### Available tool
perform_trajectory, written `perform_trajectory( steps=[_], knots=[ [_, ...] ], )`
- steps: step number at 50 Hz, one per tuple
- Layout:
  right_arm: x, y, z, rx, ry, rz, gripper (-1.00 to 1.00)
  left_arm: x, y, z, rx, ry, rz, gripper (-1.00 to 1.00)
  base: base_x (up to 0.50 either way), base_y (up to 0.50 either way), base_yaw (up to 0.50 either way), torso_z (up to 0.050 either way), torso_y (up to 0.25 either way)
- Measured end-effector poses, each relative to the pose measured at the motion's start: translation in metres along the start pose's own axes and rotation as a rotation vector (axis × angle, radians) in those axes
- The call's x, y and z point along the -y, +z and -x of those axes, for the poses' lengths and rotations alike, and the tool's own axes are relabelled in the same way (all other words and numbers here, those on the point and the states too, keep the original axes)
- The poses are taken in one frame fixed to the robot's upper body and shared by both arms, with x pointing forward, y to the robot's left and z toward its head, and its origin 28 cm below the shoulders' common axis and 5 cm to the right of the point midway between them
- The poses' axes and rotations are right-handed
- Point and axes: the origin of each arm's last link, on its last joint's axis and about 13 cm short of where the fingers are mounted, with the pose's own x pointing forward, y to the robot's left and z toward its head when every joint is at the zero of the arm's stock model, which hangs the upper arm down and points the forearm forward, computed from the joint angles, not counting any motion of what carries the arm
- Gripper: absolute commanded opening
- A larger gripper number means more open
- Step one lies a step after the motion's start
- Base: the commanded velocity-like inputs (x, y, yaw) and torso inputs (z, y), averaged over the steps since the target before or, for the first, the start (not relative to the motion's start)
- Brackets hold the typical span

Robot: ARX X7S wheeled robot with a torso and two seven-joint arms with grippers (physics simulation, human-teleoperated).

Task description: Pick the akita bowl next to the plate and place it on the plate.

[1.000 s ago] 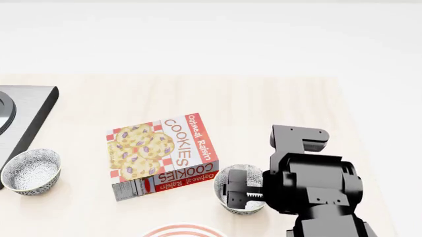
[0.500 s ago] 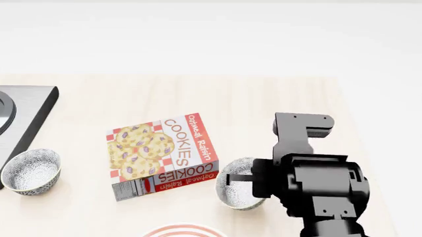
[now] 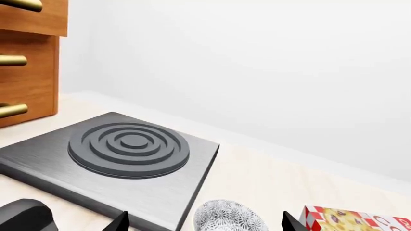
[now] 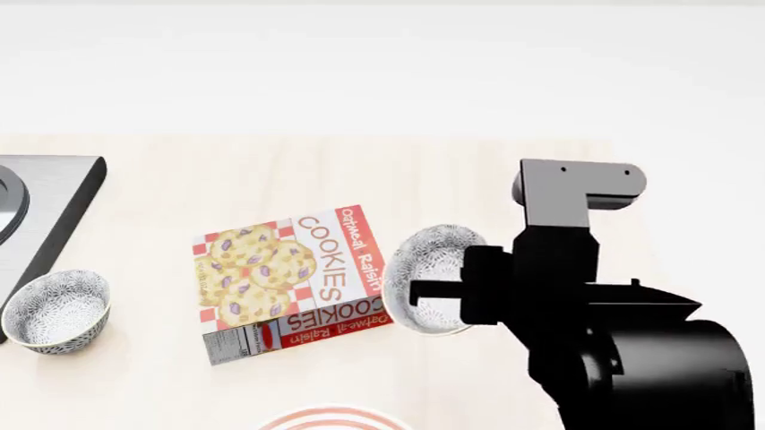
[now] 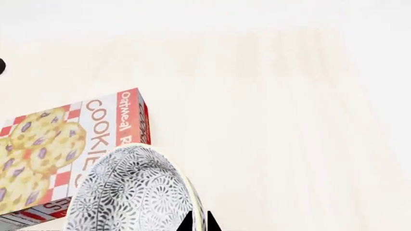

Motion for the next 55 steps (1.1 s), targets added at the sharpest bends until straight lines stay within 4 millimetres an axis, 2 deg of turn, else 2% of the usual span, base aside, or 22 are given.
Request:
perform_trajectory(
  steps=[10,25,36,55],
  knots=[
    [-0.006,0.007,0.024,0.012,0.044,-0.014,-1.0,0.0,0.0,0.001,0.0,0.001,0.0,1.0,0.0,0.0,0.0,0.0,0.0],
    [-0.012,0.002,0.042,-0.047,0.143,-0.036,-1.0,0.0,0.0,0.001,0.001,0.001,-0.002,1.0,0.0,0.0,0.0,0.0,0.0],
    [-0.016,-0.006,0.045,-0.107,0.214,-0.038,-1.0,0.0,-0.001,0.0,0.001,0.001,-0.002,1.0,0.0,0.0,0.0,0.0,0.001],
    [-0.022,-0.025,0.039,-0.19,0.307,-0.046,-1.0,0.0,-0.001,0.0,0.0,0.001,-0.002,1.0,0.0,0.0,0.0,0.0,0.0]
  ],
)
